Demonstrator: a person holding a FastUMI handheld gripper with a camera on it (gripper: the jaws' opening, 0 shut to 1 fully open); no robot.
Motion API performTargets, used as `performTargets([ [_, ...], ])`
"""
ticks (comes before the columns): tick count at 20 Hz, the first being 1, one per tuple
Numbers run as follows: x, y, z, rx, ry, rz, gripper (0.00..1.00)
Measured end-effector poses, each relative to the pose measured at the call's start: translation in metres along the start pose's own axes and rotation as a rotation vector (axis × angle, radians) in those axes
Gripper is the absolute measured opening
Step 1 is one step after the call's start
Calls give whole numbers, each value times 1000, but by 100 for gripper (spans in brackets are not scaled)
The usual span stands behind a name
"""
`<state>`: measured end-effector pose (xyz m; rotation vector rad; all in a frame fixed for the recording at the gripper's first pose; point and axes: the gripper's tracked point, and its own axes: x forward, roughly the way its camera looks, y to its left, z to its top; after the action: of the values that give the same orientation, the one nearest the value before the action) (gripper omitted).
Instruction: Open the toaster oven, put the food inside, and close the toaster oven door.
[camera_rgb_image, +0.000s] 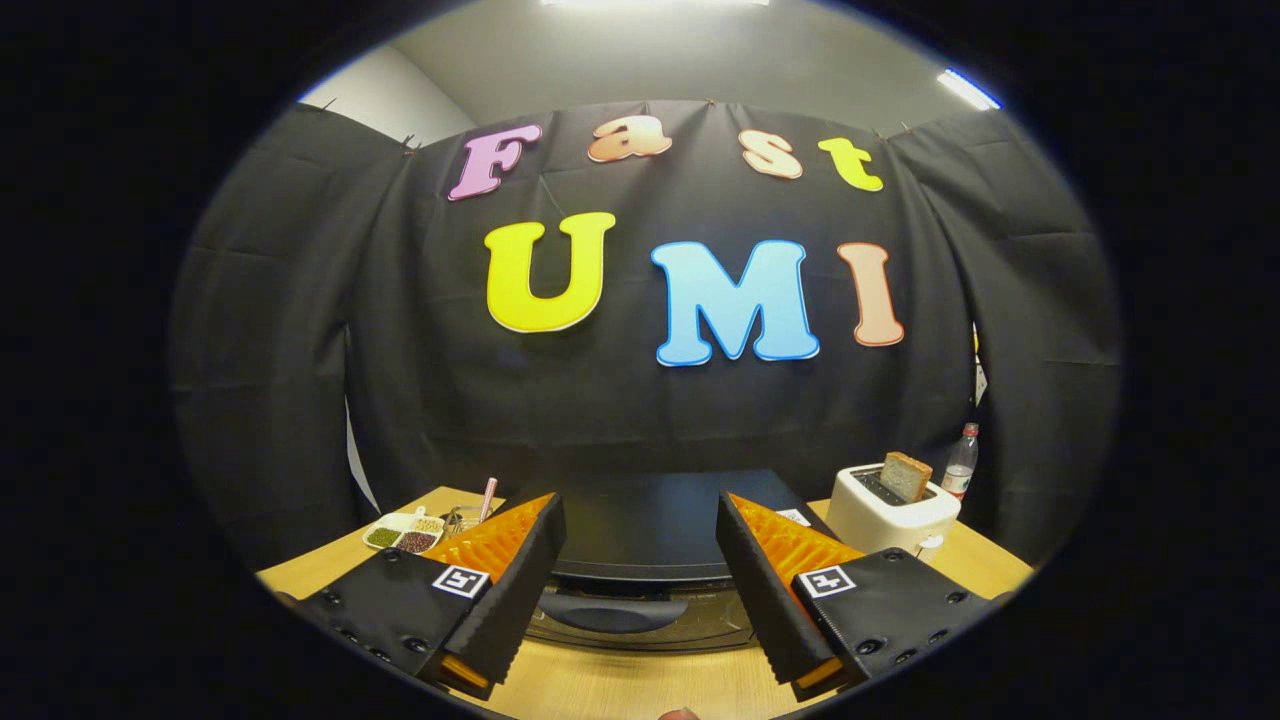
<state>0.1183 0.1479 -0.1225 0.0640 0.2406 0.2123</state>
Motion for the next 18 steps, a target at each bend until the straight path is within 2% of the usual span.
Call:
performTargets([
  [13, 31, 7, -86, 22, 234, -44, 97],
  [18, 25, 11, -87, -20, 216, -54, 98],
])
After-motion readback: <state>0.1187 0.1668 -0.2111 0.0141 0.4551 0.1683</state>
